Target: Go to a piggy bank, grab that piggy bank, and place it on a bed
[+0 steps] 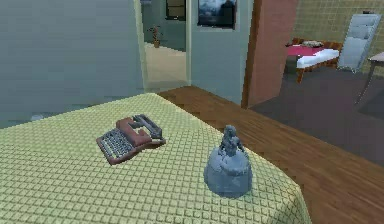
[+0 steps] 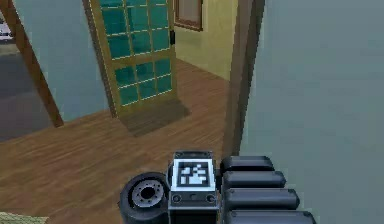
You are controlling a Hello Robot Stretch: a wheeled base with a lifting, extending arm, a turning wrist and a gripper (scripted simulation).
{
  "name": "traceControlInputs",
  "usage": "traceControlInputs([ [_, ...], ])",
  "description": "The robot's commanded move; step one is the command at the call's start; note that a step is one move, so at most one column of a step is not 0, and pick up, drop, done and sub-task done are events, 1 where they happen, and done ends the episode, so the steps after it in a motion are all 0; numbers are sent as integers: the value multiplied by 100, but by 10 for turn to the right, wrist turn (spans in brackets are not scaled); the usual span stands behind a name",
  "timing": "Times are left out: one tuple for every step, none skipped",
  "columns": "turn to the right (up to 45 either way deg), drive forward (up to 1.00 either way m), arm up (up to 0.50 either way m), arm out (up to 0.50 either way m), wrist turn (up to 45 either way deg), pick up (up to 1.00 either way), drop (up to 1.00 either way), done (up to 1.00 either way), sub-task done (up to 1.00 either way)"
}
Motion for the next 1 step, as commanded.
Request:
traceControlInputs([
  [120,0,0,0,0,0,0,0,0],
])
